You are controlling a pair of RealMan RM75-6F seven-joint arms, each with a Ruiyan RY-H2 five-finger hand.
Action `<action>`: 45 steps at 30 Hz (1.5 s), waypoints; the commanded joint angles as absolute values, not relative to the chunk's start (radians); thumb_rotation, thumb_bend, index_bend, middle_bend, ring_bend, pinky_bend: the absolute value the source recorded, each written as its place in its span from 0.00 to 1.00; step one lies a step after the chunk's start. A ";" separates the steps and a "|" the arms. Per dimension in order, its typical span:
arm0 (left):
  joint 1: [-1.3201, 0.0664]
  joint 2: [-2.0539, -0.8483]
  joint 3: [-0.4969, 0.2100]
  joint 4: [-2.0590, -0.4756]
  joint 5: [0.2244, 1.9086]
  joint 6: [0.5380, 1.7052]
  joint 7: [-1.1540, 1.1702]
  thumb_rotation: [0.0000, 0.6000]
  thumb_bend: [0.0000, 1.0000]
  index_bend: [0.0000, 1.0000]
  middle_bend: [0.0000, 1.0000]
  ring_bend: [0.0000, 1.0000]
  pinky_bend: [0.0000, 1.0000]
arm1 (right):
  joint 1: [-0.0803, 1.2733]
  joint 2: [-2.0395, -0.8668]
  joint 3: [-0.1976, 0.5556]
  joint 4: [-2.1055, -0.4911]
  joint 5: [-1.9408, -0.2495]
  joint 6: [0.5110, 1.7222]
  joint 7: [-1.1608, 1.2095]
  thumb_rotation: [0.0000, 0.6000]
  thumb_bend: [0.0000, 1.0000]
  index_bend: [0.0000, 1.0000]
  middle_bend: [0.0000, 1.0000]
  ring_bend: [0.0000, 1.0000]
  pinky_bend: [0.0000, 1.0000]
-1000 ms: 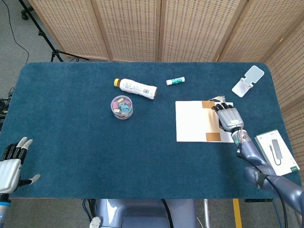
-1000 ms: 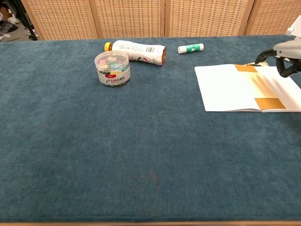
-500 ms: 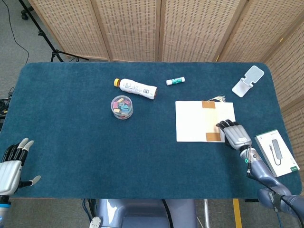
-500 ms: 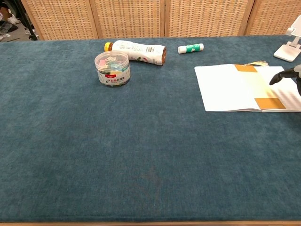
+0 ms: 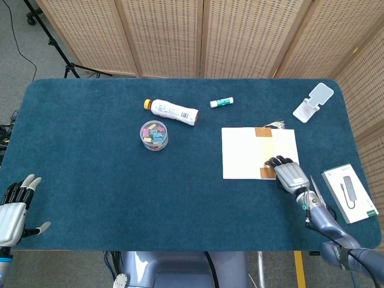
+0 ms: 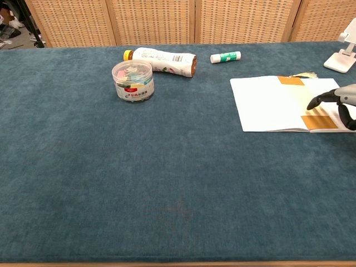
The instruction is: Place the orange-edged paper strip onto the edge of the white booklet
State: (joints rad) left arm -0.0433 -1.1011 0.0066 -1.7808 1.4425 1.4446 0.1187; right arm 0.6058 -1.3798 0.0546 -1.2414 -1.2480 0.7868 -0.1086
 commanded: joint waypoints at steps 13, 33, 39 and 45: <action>-0.043 -1.102 0.007 -1.782 1.444 1.444 0.120 1.00 0.00 0.00 0.00 0.00 0.00 | 0.597 -1.396 0.043 -1.230 -1.251 0.780 -0.108 1.00 1.00 0.15 0.15 0.10 0.17; -0.043 -1.100 0.007 -1.782 1.445 1.441 0.117 1.00 0.00 0.00 0.00 0.00 0.00 | 0.599 -1.404 0.047 -1.219 -1.243 0.774 -0.118 1.00 1.00 0.15 0.15 0.10 0.17; -0.043 -1.099 0.008 -1.783 1.445 1.441 0.116 1.00 0.00 0.00 0.00 0.00 0.00 | 0.597 -1.401 0.047 -1.224 -1.247 0.779 -0.120 1.00 1.00 0.15 0.15 0.10 0.17; -0.042 -1.099 0.009 -1.783 1.447 1.441 0.119 1.00 0.00 0.00 0.00 0.00 0.00 | 0.597 -1.399 0.052 -1.229 -1.252 0.786 -0.114 1.00 1.00 0.15 0.14 0.10 0.17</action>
State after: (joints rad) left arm -0.0420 -1.0992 0.0091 -1.7826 1.4466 1.4417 0.1186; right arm 0.5967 -1.3990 0.0514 -1.2285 -1.2519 0.7859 -0.1139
